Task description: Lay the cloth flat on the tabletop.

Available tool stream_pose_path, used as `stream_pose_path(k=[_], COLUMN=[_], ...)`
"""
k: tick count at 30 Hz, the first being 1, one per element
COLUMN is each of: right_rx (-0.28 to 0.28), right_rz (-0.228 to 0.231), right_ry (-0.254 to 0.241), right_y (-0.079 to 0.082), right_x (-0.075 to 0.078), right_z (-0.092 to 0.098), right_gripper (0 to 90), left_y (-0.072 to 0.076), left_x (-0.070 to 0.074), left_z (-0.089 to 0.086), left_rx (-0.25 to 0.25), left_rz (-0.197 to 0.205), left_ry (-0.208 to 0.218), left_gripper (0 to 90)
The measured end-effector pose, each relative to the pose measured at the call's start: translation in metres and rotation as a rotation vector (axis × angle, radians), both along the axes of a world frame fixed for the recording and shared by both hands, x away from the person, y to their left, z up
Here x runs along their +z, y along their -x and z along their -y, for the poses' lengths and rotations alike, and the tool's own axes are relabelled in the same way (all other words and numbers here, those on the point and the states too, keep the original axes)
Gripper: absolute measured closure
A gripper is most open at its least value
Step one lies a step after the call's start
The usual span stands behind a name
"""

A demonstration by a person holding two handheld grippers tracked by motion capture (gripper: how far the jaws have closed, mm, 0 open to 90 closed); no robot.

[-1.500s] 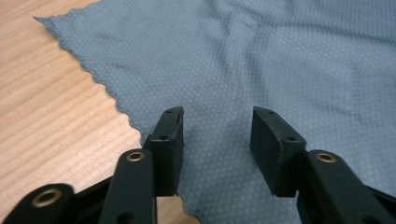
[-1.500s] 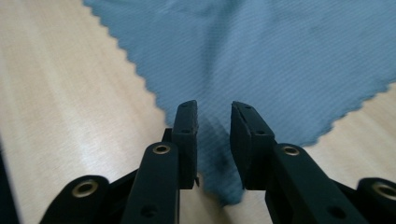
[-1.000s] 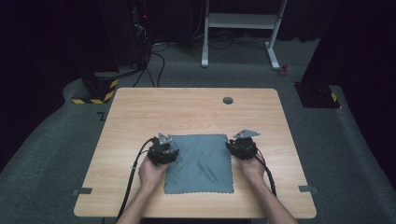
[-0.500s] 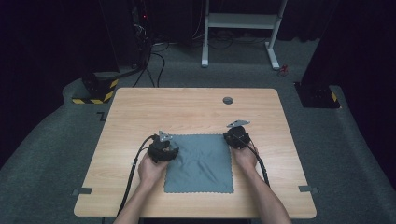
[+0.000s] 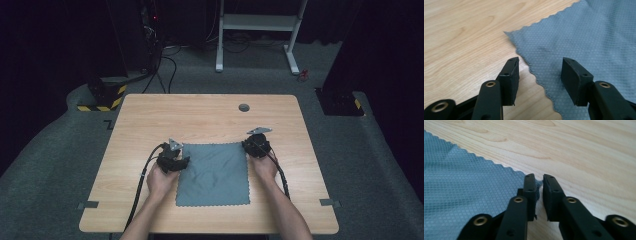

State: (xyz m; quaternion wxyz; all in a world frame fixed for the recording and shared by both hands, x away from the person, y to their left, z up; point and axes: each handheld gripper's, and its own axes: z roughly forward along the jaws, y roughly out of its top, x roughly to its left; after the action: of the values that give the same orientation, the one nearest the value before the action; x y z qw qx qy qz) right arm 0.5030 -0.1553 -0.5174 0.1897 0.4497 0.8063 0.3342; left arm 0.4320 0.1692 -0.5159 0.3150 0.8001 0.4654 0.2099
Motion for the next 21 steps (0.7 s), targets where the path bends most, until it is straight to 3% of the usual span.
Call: stream_pose_path(k=[3,5,8,11,12,15,21], right_rx=[0.005,0.07,0.167,0.2,0.2,0.193,0.189], right_rz=[0.026,0.047,0.064,0.045,0.037,0.032,0.05], right_ry=[-0.019,-0.037,-0.002,0.004,0.01,-0.015,-0.007], right_y=[0.013,0.033,0.058,0.074,0.077,0.079,0.083], right_x=[0.006,0.009,0.006,0.001,-0.001,-0.004,-0.005], right_z=[0.002,-0.001,-0.01,-0.013,-0.012,-0.007,-0.009], right_gripper=[78.8,78.5,77.2,76.6,76.1,74.7,69.2], left_y=[-0.002,-0.005,-0.008,-0.014,-0.016,-0.02,-0.02], left_x=[-0.001,-0.002,-0.002,-0.001,-0.001,-0.001,-0.001], left_z=[0.0,0.002,0.004,0.001,0.0,-0.004,-0.004], left_rx=[0.017,0.021,0.022,0.044,0.05,0.072,0.09], left_rz=[0.013,0.017,0.026,0.007,0.006,-0.025,-0.024], left_ry=[0.012,0.009,-0.006,0.002,-0.007,0.03,0.036], left_gripper=[50.0,50.0,50.3,49.5,49.6,47.0,46.4])
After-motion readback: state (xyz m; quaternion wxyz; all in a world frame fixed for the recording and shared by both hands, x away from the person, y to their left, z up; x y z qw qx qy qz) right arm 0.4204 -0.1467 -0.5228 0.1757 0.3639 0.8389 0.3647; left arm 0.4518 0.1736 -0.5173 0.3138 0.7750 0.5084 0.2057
